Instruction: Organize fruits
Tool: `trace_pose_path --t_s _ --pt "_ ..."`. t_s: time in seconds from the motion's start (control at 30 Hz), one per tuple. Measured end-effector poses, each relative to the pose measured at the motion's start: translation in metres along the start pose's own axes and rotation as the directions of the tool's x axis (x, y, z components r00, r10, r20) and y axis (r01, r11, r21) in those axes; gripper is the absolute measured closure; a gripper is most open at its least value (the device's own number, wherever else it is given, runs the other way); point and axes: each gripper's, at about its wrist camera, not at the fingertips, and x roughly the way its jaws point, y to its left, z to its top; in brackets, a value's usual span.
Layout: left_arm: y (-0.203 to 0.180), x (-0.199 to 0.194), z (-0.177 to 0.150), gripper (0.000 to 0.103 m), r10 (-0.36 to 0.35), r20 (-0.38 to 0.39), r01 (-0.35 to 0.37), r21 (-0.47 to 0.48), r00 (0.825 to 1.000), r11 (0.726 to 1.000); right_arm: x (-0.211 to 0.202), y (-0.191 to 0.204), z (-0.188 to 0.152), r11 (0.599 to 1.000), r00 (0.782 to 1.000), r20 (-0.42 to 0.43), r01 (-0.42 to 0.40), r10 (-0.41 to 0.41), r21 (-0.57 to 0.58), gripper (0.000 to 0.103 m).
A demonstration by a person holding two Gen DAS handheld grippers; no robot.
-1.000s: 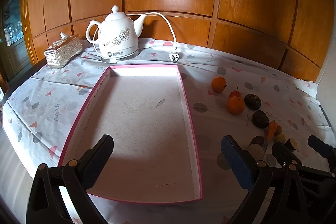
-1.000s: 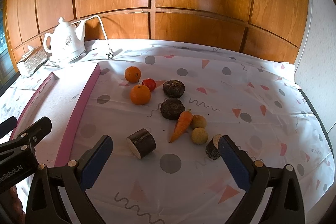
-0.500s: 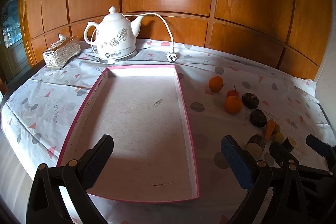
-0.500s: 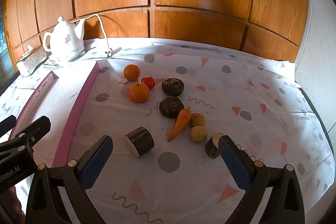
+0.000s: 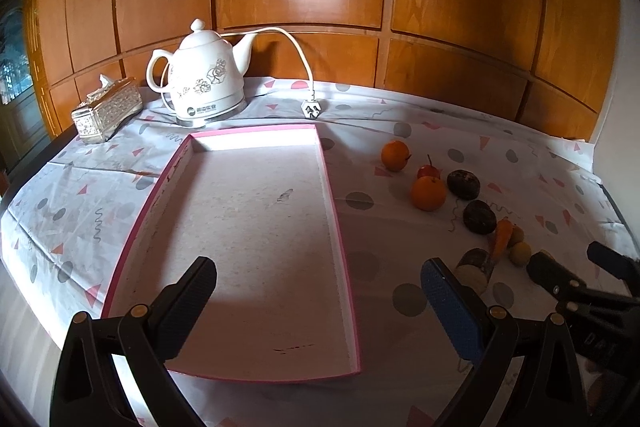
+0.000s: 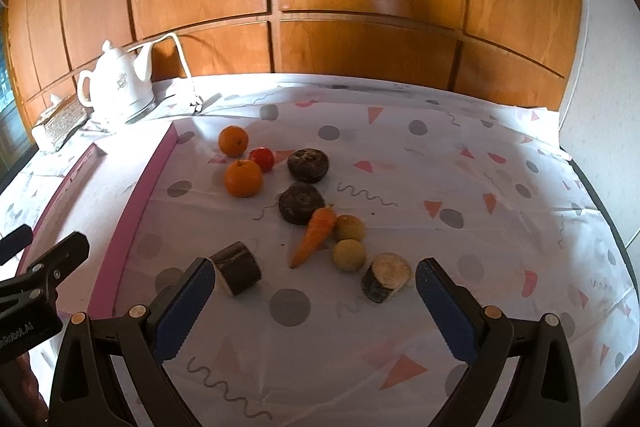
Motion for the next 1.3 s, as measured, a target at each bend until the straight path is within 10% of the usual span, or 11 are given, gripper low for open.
trace_pose_path --t_s 0.33,0.7,0.93,1.3 --pt "-0.014 0.005 -0.001 0.000 -0.116 -0.037 0.118 0.038 0.993 0.992 0.008 -0.036 -0.002 0.998 0.998 -0.045 -0.040 0.041 0.043 0.001" --pt "-0.065 0.032 -0.001 0.000 -0.269 -0.190 0.296 0.135 0.944 0.945 0.036 -0.085 -0.011 0.992 0.990 -0.121 -0.055 0.068 0.112 0.064" --pt "-0.081 0.050 0.001 0.000 -0.314 -0.225 0.344 0.113 0.923 0.932 0.044 -0.087 -0.014 0.983 0.980 -0.124 -0.143 0.156 0.112 0.066" --pt "-0.112 0.078 0.002 0.004 -0.232 -0.266 0.298 0.242 0.936 0.923 0.066 -0.079 -0.016 0.983 0.972 -0.163 -0.158 0.172 0.090 0.066"
